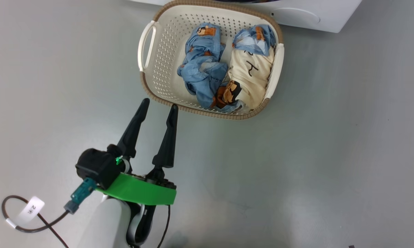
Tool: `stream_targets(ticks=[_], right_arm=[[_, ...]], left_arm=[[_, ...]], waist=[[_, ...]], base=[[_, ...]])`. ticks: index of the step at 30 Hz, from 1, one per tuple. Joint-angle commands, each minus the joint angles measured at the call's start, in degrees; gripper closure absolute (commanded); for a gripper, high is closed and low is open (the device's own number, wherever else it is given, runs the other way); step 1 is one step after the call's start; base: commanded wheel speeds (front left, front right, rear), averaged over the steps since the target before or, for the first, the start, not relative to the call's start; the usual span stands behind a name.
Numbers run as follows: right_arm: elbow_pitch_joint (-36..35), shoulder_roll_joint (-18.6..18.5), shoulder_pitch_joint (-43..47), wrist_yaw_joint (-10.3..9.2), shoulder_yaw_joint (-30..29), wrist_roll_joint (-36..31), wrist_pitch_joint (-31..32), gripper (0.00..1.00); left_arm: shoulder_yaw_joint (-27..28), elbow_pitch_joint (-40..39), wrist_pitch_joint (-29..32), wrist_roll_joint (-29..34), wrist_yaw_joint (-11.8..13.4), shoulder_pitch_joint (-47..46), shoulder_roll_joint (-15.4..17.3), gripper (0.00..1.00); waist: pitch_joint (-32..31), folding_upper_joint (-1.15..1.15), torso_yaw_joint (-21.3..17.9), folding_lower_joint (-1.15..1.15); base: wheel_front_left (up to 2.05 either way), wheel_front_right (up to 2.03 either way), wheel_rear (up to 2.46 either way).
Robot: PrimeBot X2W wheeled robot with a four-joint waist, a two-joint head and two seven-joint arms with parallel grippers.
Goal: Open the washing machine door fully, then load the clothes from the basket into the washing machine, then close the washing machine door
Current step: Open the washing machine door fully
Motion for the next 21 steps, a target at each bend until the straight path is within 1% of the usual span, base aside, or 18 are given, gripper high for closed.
stream_targets(ticks=[1,10,21], right_arm=[[-1.1,1.01,-0.8,0.26,0.07,-0.56,0.48,1.0],[-0.92,1.53,-0.1,0.26,0.51,-1.73,0.56,1.0],[-2.02,2.74,2.98,0.26,2.07,-2.08,2.51,1.0]], left_arm=[[1.42,-1.63,-0.52,-0.54,0.62,-0.27,1.15,0.0],[0.98,-1.68,-0.52,-0.9,1.1,-0.48,1.15,0.0],[1.04,-1.4,-0.52,-0.21,1.24,0.15,1.15,0.0]], waist=[[0.42,0.0,0.35,-0.01],[-0.16,0.0,0.63,-0.01],[-2.18,0.0,0.01,-0.01]], base=[[0.0,0.0,0.0],[0.0,0.0,0.0],[0.0,0.0,0.0]])
